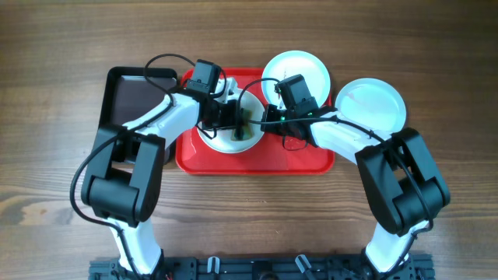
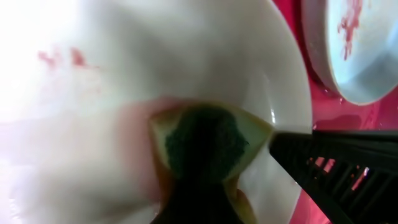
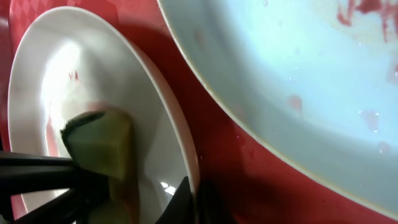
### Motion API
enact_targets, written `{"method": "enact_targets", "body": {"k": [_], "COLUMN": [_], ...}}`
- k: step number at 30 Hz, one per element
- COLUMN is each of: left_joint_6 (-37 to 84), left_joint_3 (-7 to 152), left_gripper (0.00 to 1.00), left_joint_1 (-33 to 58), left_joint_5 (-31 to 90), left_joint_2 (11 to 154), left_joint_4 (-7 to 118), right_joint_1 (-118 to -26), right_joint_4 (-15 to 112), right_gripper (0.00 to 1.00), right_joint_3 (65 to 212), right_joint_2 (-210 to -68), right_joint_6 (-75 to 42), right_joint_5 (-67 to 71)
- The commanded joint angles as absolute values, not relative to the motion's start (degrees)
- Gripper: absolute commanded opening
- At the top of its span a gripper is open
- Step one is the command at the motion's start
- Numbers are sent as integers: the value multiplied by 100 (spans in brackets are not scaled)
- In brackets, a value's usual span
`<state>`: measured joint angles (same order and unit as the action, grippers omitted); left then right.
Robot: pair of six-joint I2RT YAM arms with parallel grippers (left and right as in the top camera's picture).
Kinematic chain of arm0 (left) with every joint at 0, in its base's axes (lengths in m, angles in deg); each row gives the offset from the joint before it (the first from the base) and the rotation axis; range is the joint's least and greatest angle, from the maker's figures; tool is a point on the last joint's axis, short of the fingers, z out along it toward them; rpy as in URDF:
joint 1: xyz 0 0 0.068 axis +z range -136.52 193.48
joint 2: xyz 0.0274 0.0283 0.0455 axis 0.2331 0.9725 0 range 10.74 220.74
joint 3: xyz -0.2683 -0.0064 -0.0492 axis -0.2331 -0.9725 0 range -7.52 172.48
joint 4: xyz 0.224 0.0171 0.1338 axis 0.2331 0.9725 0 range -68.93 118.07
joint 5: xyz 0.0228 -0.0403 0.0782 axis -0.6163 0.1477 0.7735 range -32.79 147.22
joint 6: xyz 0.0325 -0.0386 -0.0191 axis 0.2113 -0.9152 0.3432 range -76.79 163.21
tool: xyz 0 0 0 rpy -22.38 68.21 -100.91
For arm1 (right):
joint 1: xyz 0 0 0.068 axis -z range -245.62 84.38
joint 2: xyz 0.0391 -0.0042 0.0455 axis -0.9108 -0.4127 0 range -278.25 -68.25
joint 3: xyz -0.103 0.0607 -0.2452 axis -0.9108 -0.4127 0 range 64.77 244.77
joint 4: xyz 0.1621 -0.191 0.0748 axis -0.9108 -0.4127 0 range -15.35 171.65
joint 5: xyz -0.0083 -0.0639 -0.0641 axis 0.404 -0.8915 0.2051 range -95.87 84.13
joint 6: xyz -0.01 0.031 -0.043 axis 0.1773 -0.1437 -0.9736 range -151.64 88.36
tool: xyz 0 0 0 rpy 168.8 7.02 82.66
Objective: Clean dirty plates on tray and stack at the side
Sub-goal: 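Scrub the plate surface with the sponge in the left gripper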
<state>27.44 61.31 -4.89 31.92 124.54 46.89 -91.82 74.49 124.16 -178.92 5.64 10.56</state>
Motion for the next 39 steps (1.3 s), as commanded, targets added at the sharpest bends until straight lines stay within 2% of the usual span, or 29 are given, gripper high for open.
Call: {"method": "enact_targets", "body": {"k": [1,12,17,23,26,33,39], "left_joint_6": [2263,128,-659,-327,-141,768,1544], "left_joint_3": [5987,5987,5987,5987,5987,5987,5987], "left_gripper": [4,4,4,4,4,4,4], "left_joint_1": [-126,92,46,-8,-139,-395,-373], "left_joint_5": [4490,5104,5146,3119,2501,2354,2357], "left_joint_2": [12805,12805,12805,12805,12805,12805,12805], "left_joint_4": [4645,3487,3483,3109,2825,2995,3690], "right_joint_1": [-9302,-9302,-9302,-9302,-9304,-9302,-9302], "right_joint_4": [7409,7407,7407,7414,7409,7405,7399], "right_gripper": [4,4,4,4,4,4,4], "right_joint_3": [12370,12370,12370,12370,12370,12370,12370], "right_joint_2": [-18045,-18045,-18045,-18045,-18045,-18045,-18045], "right_joint_6": [607,610,607,610,605,603,605], "right_joint_5": [1218,1218,1218,1218,1218,1218,1218]}}
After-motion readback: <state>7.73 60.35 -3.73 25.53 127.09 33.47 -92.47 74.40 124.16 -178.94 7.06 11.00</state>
